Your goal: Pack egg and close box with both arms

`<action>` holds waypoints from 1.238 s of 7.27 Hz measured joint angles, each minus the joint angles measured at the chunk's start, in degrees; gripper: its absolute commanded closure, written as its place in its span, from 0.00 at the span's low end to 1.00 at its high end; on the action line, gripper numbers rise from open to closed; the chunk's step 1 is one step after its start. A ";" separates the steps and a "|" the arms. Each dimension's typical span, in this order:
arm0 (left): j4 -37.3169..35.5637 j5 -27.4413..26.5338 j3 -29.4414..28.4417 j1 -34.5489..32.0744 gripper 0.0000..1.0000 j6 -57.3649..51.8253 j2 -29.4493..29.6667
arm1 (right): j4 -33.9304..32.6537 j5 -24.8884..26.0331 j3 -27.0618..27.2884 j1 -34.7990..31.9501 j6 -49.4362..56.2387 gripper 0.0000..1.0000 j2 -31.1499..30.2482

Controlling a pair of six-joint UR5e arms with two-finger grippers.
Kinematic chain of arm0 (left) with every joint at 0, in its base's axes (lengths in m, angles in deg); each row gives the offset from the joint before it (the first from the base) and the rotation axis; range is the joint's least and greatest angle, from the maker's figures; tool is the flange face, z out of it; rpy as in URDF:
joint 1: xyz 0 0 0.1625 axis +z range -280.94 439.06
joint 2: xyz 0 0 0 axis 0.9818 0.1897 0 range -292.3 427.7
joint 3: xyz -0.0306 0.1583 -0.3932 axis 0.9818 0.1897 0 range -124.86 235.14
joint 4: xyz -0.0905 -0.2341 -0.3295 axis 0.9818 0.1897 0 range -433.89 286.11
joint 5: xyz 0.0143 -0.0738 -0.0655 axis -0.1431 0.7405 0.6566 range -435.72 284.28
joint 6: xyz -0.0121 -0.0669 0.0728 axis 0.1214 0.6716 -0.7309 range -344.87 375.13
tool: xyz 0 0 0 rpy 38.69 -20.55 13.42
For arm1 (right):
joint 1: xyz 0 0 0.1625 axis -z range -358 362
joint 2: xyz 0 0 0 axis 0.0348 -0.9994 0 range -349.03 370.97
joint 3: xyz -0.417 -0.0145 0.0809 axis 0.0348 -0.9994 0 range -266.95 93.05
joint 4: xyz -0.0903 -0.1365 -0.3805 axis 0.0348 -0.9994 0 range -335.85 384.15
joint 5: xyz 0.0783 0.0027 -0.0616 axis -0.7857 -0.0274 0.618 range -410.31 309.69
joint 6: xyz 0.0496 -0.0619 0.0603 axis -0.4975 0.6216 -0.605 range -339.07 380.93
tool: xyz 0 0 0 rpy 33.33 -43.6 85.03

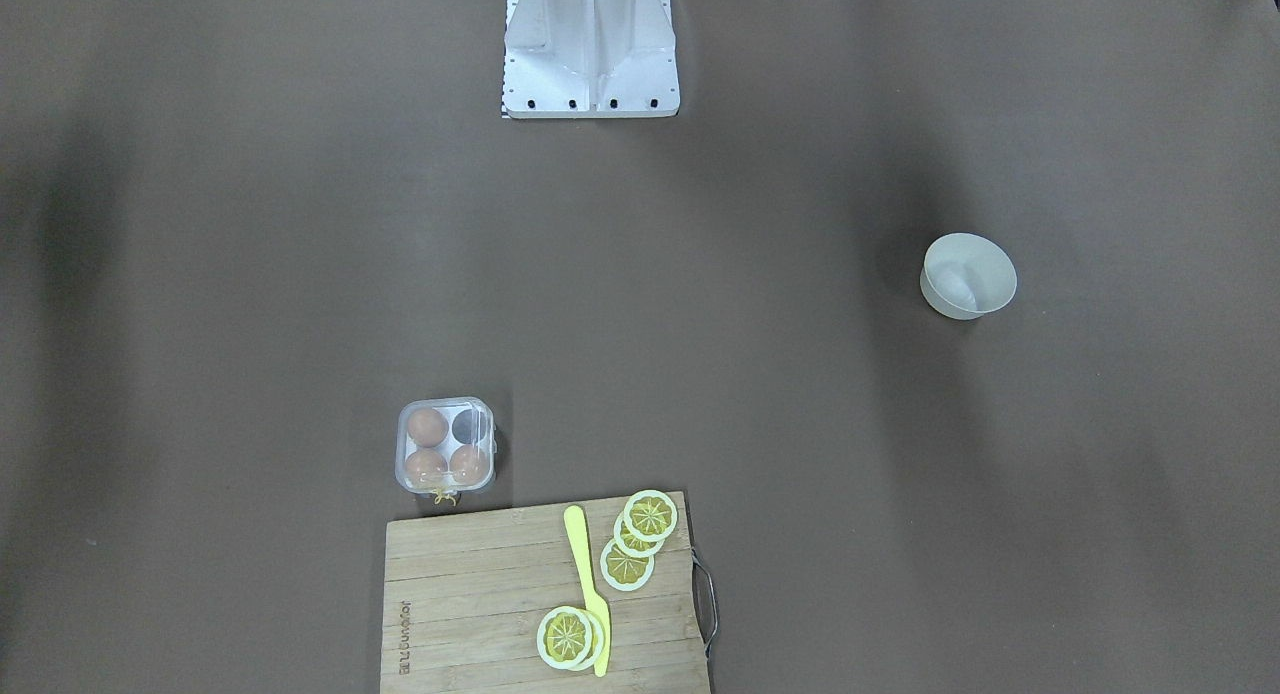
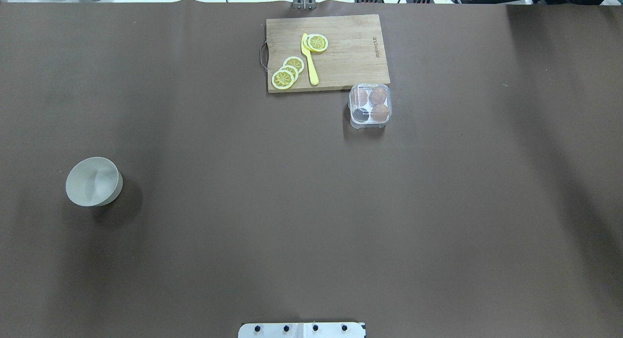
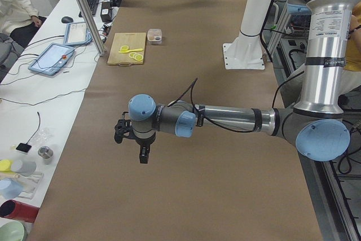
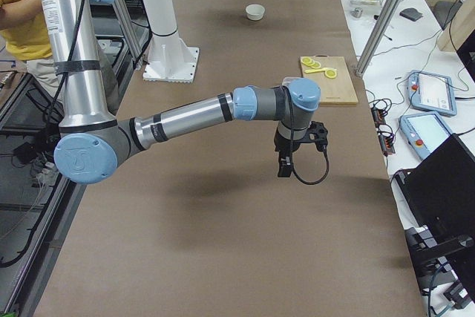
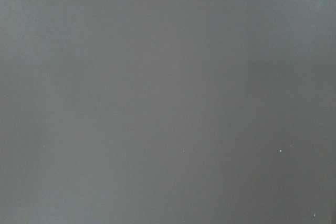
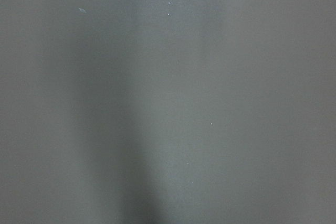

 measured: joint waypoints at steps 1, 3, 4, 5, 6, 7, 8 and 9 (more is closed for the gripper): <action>-0.02 0.00 0.23 0.00 0.03 0.18 -0.02 | -0.30 0.06 0.23 -0.01 -0.04 0.00 -0.01; -0.22 0.06 0.90 0.00 0.03 0.38 -0.12 | -0.55 0.14 0.43 -0.16 -0.05 0.00 -0.05; -0.30 0.08 1.09 0.00 0.03 0.40 -0.17 | -0.56 0.17 0.82 -0.30 -0.02 0.00 -0.36; -0.33 0.08 1.21 0.00 0.03 0.41 -0.21 | -0.53 0.21 1.78 -0.42 0.00 0.00 -1.28; -0.34 0.09 1.28 0.00 0.03 0.39 -0.23 | -0.52 0.25 3.14 -0.47 0.01 0.00 -2.64; -0.35 0.09 1.29 0.00 0.03 0.38 -0.25 | -0.51 0.30 4.55 -0.47 0.01 0.00 -4.16; -0.35 0.07 1.29 0.00 0.03 0.37 -0.25 | -0.47 0.34 5.69 -0.47 0.03 0.00 -5.57; -0.35 0.05 1.27 0.00 0.03 0.35 -0.28 | -0.40 0.38 6.57 -0.47 0.07 0.00 -6.78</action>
